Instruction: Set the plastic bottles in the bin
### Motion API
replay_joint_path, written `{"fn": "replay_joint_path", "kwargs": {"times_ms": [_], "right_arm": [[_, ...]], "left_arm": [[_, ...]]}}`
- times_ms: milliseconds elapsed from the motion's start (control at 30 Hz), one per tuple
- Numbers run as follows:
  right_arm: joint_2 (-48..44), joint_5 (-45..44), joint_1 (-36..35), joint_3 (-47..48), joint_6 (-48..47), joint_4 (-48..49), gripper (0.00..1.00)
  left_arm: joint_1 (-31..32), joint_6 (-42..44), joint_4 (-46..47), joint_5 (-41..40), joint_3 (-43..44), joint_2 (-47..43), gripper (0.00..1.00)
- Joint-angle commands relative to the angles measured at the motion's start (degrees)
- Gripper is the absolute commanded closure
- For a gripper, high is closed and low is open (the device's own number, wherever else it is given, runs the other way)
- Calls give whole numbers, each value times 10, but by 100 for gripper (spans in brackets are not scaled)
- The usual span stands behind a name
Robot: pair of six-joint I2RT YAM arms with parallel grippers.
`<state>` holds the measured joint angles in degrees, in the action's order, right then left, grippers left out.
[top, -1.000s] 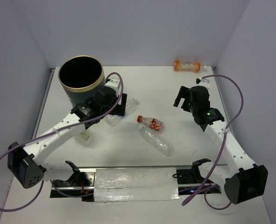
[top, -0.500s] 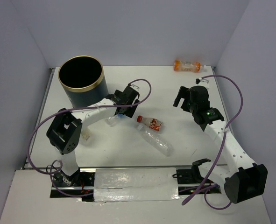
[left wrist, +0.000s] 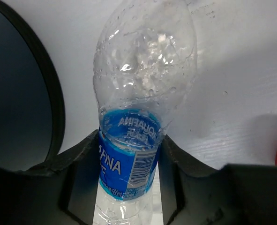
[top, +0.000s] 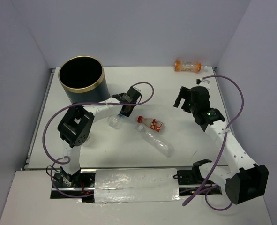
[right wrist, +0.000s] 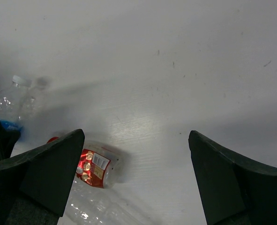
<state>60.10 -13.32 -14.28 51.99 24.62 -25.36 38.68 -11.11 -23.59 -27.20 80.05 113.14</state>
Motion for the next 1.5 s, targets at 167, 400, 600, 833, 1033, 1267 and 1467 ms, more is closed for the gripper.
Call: {"fn": "replay_joint_path", "kwargs": {"times_ms": [167, 400, 600, 833, 1033, 1267, 1467], "right_arm": [[3, -23, -4, 21, 25, -2, 0], [18, 3, -4, 28, 45, 14, 0], [20, -10, -5, 26, 51, 9, 0], [20, -7, -5, 29, 50, 11, 0], [22, -3, -5, 22, 55, 12, 0], [16, -7, -5, 18, 48, 8, 0], [13, -7, -5, 16, 47, 12, 0]], "left_arm": [[-9, 12, -22, 65, 106, -161, 53], [-55, 68, 19, 95, 213, -284, 49], [-130, 95, 223, 29, 106, -363, 48], [-197, 91, 428, -14, -23, -377, 46], [-252, 35, 480, 1, -88, -366, 42], [-265, -11, 386, 43, -115, -387, 1], [-244, -4, 292, 113, -67, -421, 1]]}}
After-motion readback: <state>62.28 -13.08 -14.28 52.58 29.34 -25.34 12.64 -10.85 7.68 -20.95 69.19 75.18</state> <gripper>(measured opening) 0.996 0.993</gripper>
